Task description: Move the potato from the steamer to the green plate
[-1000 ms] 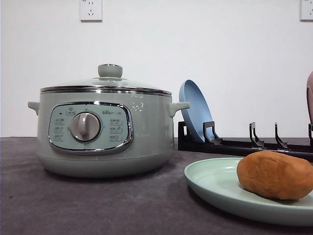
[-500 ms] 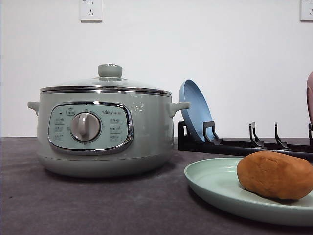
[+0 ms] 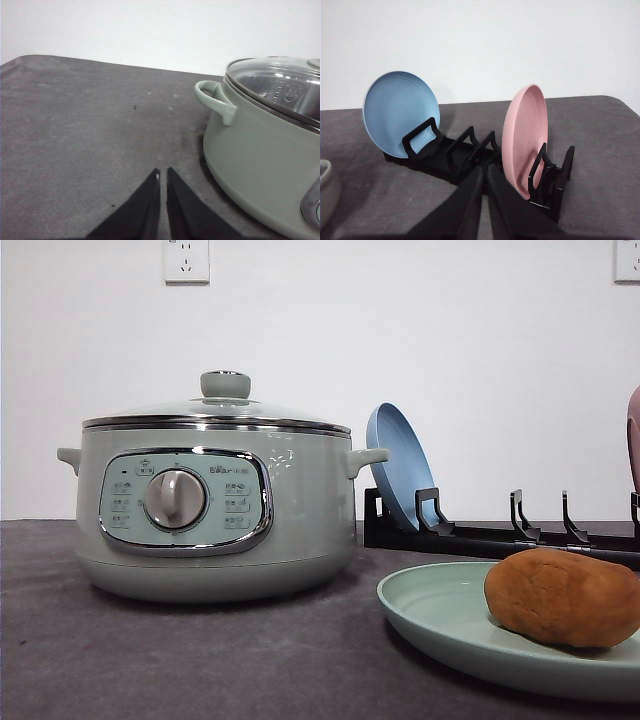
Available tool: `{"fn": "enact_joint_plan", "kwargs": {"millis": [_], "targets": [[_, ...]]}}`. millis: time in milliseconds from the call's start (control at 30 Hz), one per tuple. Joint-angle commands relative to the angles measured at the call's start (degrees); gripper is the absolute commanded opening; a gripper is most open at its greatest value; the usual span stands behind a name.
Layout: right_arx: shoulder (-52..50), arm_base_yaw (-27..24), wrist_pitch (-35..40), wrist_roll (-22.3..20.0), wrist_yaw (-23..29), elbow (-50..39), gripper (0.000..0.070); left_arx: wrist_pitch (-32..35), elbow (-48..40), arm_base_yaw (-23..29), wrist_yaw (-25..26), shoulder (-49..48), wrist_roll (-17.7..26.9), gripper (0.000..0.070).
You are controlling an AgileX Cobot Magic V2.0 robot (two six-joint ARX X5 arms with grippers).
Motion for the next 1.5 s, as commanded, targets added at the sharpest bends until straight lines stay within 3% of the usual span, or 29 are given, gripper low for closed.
{"fn": "enact_joint_plan", "kwargs": {"millis": [0, 500, 900, 1167, 1467], "targets": [[-1.35, -0.09, 1.79, -0.63, 0.09, -1.35, 0.0013, 0.70, -1.18, 0.09, -0.15, -0.07, 0.02, 0.0017], [-10.96, -0.09, 15.95, -0.61, 0.07, -19.06, 0.0013, 0.70, -1.18, 0.09, -0.15, -0.07, 0.02, 0.0017], [-12.73, -0.09, 16.00, -0.73, 0.11, -24.93, 0.0013, 0.68, -1.18, 0.09, -0.15, -0.04, 0.02, 0.0017], [-12.73, -0.09, 15.98, -6.80, 0.15, -25.73, 0.0013, 0.68, -1.18, 0.09, -0.15, -0.06, 0.02, 0.0017], [-12.73, -0.09, 15.62, -7.91, 0.11, -28.58, 0.0013, 0.68, -1.18, 0.09, -0.15, -0.06, 0.02, 0.0017]]}}
